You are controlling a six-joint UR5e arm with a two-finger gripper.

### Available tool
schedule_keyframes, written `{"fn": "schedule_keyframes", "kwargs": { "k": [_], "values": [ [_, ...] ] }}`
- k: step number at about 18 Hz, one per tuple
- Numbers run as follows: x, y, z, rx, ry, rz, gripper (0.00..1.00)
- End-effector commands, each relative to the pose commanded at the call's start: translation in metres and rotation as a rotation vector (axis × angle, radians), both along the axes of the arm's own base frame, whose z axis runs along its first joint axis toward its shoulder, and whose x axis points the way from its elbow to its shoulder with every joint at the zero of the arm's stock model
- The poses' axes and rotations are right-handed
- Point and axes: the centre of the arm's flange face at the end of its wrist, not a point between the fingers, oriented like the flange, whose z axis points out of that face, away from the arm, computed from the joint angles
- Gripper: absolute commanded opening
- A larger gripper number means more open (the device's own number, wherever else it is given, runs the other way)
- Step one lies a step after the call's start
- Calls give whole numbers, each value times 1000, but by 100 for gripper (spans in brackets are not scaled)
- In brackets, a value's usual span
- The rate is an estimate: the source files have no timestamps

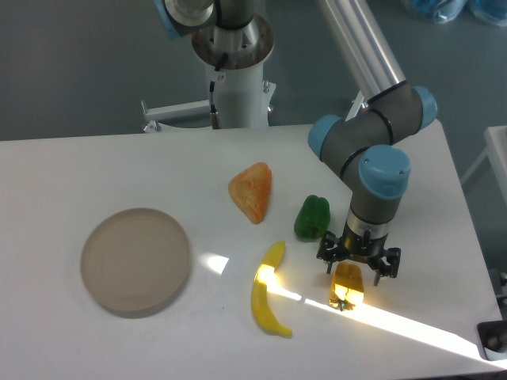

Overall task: Pick up the yellow pepper from the table
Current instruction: 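Lower the open gripper down around the yellow pepper, then close the gripper fingers on the yellow pepper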

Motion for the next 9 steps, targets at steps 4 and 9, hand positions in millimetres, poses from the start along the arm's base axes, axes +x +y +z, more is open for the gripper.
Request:
{"fn": "schedule_keyframes", "kwargs": {
  "k": [4, 9],
  "values": [
    [0, 0, 0, 1, 1, 1, 88],
    [-1, 1, 3, 7, 8, -1, 51]
  ]
}}
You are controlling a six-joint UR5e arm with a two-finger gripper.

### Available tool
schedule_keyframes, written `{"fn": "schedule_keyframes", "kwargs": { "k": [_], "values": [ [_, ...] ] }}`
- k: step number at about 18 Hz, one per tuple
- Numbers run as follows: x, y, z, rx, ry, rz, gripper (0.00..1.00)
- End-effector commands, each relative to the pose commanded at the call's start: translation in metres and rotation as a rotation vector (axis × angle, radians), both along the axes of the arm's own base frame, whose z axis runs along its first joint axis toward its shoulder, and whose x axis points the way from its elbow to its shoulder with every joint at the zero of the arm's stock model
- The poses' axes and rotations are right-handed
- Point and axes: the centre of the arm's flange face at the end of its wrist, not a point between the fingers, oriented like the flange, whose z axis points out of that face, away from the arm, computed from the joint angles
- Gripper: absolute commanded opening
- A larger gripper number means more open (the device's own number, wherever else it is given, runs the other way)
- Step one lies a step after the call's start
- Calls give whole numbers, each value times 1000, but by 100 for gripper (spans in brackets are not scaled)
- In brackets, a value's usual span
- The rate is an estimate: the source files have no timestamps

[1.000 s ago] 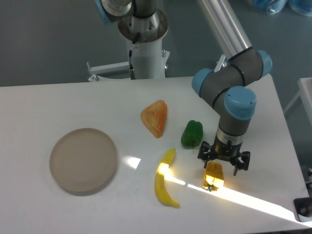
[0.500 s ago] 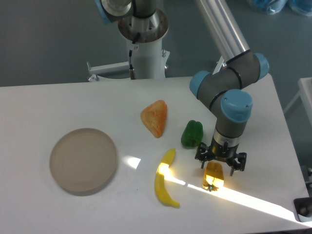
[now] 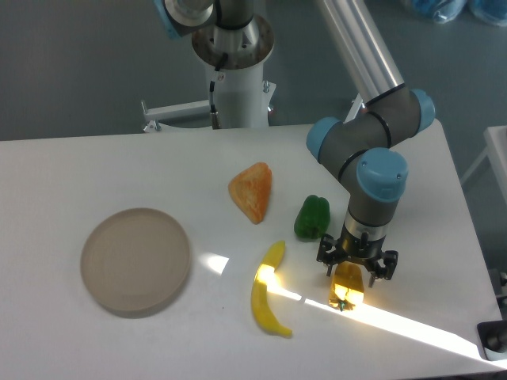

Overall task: Pick up the yellow pepper from the table
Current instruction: 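Close the gripper fingers on the yellow pepper, then lift the grasped yellow pepper up off the table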

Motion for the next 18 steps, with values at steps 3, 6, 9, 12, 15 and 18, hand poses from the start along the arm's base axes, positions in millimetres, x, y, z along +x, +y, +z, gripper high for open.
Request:
{"fn": "schedule_keyframes", "kwargs": {
  "k": [3, 6, 9, 12, 15, 18],
  "values": [
    [-1, 1, 2, 3, 5, -4, 45],
    [-1, 1, 4, 3, 9, -16, 45],
    [-3, 1, 18, 18, 28, -25, 45],
    [-3, 0, 61, 56, 81, -52, 45],
    [12, -8, 109, 93, 126, -76, 45],
    [34, -16, 151, 115, 187, -167, 45]
  ]
}}
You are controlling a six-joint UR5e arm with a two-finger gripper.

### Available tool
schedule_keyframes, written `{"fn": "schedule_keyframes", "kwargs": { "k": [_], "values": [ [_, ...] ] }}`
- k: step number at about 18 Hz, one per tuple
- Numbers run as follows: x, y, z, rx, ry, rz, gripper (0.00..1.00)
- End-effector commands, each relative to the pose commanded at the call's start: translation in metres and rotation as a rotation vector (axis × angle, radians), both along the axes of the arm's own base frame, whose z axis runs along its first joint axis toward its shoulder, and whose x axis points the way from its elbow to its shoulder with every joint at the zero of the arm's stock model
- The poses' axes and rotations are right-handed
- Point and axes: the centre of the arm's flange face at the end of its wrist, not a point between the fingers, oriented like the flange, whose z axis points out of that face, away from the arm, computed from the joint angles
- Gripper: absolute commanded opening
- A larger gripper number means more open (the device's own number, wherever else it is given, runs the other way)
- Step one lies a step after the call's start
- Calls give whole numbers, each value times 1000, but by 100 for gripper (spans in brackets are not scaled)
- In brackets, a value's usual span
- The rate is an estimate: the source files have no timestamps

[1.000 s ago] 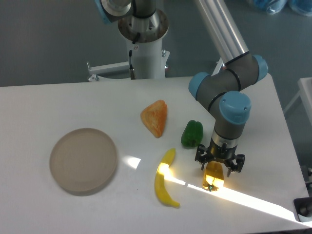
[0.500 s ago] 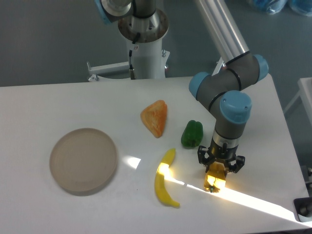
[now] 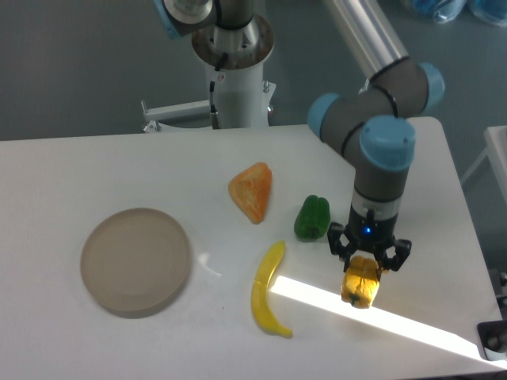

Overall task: Pick up the yellow pepper from the table
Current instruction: 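Lift the grasped yellow pepper up off the table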

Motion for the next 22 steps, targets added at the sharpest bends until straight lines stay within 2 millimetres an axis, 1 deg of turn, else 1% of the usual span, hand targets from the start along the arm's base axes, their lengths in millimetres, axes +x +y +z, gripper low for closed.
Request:
{"fn": "schedule_keyframes", "kwargs": {
  "k": [2, 3, 6, 7, 8, 9, 12, 15, 22],
  "values": [
    [5, -5, 12, -7, 8, -20, 45],
    [6, -6, 14, -10, 10, -27, 45],
    [2, -10, 11, -62, 18, -112, 45],
    [2, -15, 15, -96, 22, -139, 45],
    [2, -22, 24, -128, 43, -151, 45],
    [0, -27, 29, -159, 63, -152, 45],
    [-3, -30, 30, -190, 88, -155, 45],
    [-5, -31, 32, -195, 103, -181, 45],
    [-9, -33, 32, -192, 106, -175, 45]
  ]
}}
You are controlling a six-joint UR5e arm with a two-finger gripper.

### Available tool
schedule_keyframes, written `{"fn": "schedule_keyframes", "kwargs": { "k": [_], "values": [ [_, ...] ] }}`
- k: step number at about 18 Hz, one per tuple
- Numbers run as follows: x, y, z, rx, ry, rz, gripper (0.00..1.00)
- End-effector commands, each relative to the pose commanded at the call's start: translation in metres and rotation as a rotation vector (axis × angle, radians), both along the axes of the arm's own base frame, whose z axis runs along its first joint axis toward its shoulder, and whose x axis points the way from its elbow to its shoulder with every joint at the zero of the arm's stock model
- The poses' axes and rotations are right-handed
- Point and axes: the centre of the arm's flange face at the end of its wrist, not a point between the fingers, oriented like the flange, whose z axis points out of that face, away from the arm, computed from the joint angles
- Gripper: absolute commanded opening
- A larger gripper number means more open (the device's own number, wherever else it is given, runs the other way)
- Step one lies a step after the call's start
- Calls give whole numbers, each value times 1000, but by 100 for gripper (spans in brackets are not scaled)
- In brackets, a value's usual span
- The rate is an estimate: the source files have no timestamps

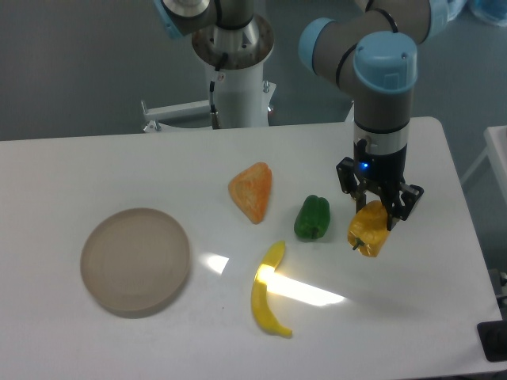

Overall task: Pick up the yellow pepper from the table
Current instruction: 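Lift the grasped yellow pepper up off the table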

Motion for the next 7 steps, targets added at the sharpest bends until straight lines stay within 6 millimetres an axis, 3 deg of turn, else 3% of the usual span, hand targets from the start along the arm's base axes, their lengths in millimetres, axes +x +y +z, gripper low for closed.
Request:
{"fn": "schedule_keyframes", "kwargs": {
  "k": [7],
  "values": [
    [-1, 2, -1, 1, 3, -1, 45]
  ]
}}
